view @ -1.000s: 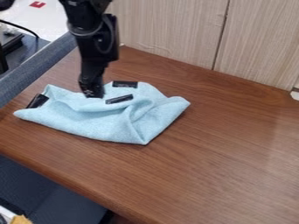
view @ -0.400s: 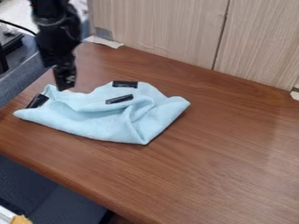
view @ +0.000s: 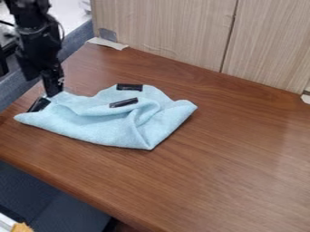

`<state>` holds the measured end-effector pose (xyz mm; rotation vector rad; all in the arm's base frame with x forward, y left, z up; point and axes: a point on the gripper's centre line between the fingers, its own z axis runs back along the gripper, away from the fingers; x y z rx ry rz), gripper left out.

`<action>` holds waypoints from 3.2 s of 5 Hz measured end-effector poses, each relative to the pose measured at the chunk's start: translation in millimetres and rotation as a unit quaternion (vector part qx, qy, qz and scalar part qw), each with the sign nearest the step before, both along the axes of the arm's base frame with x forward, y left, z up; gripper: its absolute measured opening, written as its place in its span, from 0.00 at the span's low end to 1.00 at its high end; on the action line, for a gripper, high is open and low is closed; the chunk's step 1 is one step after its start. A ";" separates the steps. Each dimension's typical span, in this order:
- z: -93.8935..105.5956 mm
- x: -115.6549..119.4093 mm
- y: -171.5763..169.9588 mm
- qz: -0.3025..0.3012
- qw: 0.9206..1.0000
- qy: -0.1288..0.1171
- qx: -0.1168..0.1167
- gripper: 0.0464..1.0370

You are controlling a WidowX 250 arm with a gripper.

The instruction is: Fold the cloth from right to left

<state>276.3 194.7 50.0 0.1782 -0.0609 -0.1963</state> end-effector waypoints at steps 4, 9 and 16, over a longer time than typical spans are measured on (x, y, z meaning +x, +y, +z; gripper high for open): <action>-57.6 0.1 23.7 0.073 0.995 0.039 -0.062 0.96; -57.9 7.3 19.3 0.054 0.997 0.024 -0.051 0.07; 27.8 34.8 -157.5 -0.224 0.969 -0.099 0.002 0.05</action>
